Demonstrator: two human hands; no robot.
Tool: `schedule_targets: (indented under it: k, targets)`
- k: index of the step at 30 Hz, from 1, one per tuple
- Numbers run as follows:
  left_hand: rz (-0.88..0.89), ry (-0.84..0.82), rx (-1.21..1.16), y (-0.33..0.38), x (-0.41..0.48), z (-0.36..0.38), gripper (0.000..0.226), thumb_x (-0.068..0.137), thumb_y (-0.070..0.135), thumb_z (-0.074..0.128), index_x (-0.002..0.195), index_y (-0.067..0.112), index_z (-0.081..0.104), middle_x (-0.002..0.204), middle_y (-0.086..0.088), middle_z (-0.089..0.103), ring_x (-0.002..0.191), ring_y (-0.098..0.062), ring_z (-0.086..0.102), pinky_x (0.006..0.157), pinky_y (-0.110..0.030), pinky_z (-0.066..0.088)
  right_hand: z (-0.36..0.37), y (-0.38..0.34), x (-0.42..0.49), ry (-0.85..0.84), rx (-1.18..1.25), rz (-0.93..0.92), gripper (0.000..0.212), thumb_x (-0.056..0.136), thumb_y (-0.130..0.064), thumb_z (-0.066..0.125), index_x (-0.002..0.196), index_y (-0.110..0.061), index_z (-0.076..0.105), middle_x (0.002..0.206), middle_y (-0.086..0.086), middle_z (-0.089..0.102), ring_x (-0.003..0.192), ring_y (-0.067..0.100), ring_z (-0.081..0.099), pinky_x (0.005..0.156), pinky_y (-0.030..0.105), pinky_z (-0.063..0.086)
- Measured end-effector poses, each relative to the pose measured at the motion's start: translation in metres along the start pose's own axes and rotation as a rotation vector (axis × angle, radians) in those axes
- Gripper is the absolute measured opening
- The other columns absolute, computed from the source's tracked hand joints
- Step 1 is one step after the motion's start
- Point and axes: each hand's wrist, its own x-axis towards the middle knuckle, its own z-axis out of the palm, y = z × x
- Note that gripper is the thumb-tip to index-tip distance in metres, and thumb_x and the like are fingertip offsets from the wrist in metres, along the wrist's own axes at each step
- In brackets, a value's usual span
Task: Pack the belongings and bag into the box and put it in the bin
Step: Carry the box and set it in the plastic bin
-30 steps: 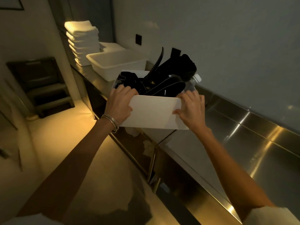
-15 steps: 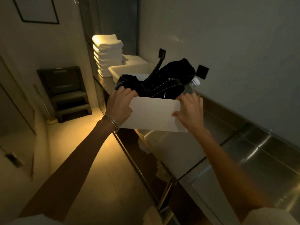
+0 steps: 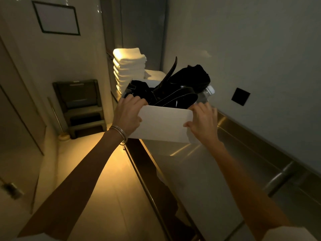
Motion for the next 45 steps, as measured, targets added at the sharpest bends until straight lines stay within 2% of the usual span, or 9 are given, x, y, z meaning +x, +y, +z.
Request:
schedule_targets:
  k: [10,12,15,21,25,31,36,41,45]
  targets:
    - [0.079,-0.023,-0.052,-0.113,0.068,0.045,0.046,0.056,0.004,0.081,0.097,0.01,0.06,0.094,-0.01,0.063,0.093,-0.031,0.052,0.08,-0.04,0.039,0.085,-0.038,0.078,0.04,-0.045,0.061,0.051,0.056,-0.019,0.085,0.1,-0.008,0.062,0.101,0.011,0.065,0.1,0.031,0.053,0.078,0.034,0.023]
    - [0.11,-0.024,-0.057,-0.133,0.084,0.052,0.047,0.054,0.003,0.081,0.096,0.01,0.061,0.093,-0.011,0.063,0.092,-0.032,0.053,0.078,-0.039,0.04,0.1,-0.044,0.094,0.05,-0.055,0.082,0.051,0.055,-0.02,0.086,0.099,-0.008,0.063,0.1,0.012,0.065,0.1,0.032,0.053,0.08,0.035,0.024]
    - [0.14,-0.014,-0.06,-0.159,0.102,0.066,0.05,0.051,0.003,0.083,0.095,0.009,0.061,0.09,-0.011,0.064,0.089,-0.032,0.054,0.076,-0.04,0.042,0.121,-0.049,0.116,0.058,-0.095,0.093,0.05,0.053,-0.021,0.086,0.096,-0.009,0.062,0.097,0.01,0.065,0.097,0.031,0.054,0.08,0.039,0.033]
    - [0.181,0.011,-0.098,-0.194,0.134,0.099,0.052,0.045,0.002,0.086,0.09,0.008,0.061,0.084,-0.011,0.064,0.081,-0.032,0.056,0.07,-0.04,0.044,0.156,-0.049,0.148,0.073,-0.126,0.112,0.05,0.054,-0.021,0.086,0.097,-0.01,0.063,0.098,0.009,0.066,0.097,0.029,0.054,0.082,0.038,0.031]
    - [0.179,0.01,-0.106,-0.21,0.155,0.129,0.052,0.045,0.003,0.086,0.091,0.01,0.061,0.084,-0.01,0.064,0.081,-0.031,0.056,0.069,-0.038,0.044,0.182,-0.037,0.17,0.056,-0.151,0.112,0.051,0.054,-0.021,0.086,0.098,-0.009,0.063,0.1,0.01,0.066,0.099,0.03,0.055,0.083,0.043,0.038]
    - [0.2,-0.016,-0.102,-0.23,0.206,0.175,0.053,0.044,0.004,0.087,0.091,0.011,0.061,0.084,-0.008,0.064,0.081,-0.029,0.056,0.068,-0.036,0.042,0.231,-0.001,0.213,0.062,-0.163,0.122,0.051,0.053,-0.024,0.087,0.096,-0.011,0.063,0.096,0.009,0.066,0.095,0.03,0.054,0.079,0.039,0.037]
    - [0.214,-0.024,-0.085,-0.243,0.259,0.214,0.056,0.041,0.004,0.087,0.09,0.011,0.061,0.082,-0.008,0.064,0.078,-0.029,0.056,0.065,-0.036,0.043,0.264,0.029,0.257,0.06,-0.115,0.153,0.051,0.055,-0.023,0.086,0.099,-0.011,0.062,0.1,0.009,0.065,0.098,0.031,0.053,0.081,0.041,0.037]
    - [0.225,-0.021,-0.079,-0.254,0.286,0.26,0.057,0.041,0.006,0.089,0.091,0.013,0.063,0.084,-0.006,0.065,0.078,-0.028,0.057,0.065,-0.033,0.044,0.298,0.06,0.284,0.077,-0.122,0.132,0.05,0.05,-0.019,0.088,0.092,-0.009,0.063,0.092,0.011,0.066,0.089,0.033,0.057,0.075,0.039,0.039]
    - [0.247,-0.047,-0.11,-0.262,0.303,0.29,0.058,0.038,0.004,0.088,0.089,0.012,0.063,0.082,-0.006,0.066,0.075,-0.029,0.059,0.063,-0.034,0.045,0.324,0.08,0.301,0.035,-0.121,0.164,0.048,0.05,-0.018,0.088,0.091,-0.009,0.064,0.09,0.012,0.066,0.087,0.032,0.057,0.075,0.038,0.039]
